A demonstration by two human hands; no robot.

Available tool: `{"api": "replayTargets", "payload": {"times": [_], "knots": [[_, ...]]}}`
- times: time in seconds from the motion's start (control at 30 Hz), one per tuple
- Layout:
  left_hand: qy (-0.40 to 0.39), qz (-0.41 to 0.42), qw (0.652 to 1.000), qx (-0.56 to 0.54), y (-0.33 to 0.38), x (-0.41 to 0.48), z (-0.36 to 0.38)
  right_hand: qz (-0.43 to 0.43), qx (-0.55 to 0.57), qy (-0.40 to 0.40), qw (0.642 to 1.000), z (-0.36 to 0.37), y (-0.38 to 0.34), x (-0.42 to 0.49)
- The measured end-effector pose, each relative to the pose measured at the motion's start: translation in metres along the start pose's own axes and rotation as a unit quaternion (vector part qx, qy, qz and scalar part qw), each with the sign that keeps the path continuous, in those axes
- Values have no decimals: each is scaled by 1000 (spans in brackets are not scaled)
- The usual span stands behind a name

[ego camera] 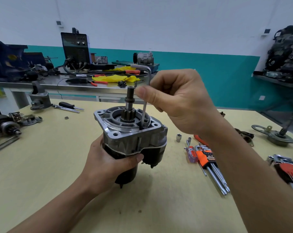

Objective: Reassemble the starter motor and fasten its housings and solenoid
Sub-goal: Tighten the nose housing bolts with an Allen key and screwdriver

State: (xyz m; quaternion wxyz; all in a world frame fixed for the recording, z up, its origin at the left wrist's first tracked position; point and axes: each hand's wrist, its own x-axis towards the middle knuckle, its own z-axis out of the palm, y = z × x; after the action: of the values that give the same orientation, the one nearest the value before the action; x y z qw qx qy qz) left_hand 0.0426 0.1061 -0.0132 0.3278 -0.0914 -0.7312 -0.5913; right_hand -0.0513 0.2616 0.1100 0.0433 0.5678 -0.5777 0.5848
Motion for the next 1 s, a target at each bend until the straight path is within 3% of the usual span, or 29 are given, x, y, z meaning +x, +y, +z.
{"api": "replayTargets", "payload": {"times": [0.17,0.37,0.67,1.0], "knots": [[-3,4,1000,6,-2,0,0,-10,26,69,997,7,4,-2],[0,0,1000,-16,1,0,0,-28,39,95,994,1,-3,0],[-4,0,1000,-16,-3,0,0,46,-9,-38,998,-13,-6,0],[-8,7,1000,-13,-1,1,0,41,-22,-76,996,-9,-4,0]]}}
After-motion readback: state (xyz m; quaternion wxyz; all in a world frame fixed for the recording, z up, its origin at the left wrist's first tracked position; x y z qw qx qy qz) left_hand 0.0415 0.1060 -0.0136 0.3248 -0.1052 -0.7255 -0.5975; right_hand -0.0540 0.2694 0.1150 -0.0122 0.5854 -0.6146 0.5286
